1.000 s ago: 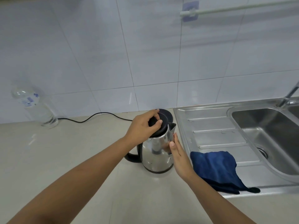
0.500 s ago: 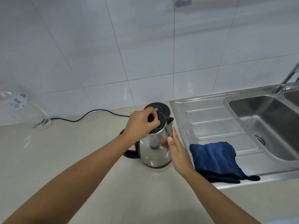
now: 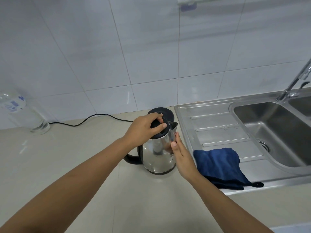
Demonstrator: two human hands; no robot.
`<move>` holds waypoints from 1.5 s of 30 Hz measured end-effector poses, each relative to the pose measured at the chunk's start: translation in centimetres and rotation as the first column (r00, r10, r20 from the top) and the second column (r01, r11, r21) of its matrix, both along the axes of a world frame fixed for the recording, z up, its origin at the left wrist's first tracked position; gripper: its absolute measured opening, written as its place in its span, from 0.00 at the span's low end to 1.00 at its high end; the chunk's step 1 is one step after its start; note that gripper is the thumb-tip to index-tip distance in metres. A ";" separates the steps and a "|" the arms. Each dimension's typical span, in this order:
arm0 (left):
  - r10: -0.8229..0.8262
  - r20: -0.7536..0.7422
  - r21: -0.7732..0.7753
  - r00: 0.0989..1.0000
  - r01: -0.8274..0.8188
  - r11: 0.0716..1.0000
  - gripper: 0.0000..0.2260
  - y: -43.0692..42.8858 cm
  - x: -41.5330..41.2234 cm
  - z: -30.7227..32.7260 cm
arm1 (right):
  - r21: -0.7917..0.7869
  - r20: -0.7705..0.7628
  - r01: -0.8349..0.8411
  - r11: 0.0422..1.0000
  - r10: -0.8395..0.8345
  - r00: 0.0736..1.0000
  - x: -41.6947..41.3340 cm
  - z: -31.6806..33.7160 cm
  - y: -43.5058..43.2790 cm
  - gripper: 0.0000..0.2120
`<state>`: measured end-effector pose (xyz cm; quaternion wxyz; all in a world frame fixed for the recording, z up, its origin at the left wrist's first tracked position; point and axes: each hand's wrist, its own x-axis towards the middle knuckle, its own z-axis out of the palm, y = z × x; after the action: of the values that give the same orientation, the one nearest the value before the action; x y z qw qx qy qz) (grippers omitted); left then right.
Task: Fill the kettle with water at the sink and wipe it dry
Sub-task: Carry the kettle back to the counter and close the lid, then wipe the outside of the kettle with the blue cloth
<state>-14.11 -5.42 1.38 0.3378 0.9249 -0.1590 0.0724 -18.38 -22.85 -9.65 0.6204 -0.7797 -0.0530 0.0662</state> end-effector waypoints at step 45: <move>0.575 0.080 -0.351 0.814 -0.517 0.781 0.23 1.8 -5.3 -7.7 | -0.906 0.080 0.200 0.374 -0.313 0.946 -1.9 -5.5 -12.2 0.27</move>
<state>-19.39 -3.65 -6.32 0.4281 0.8547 0.0999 0.2761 -20.29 -35.08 -15.15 0.1070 -0.9832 0.1452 0.0278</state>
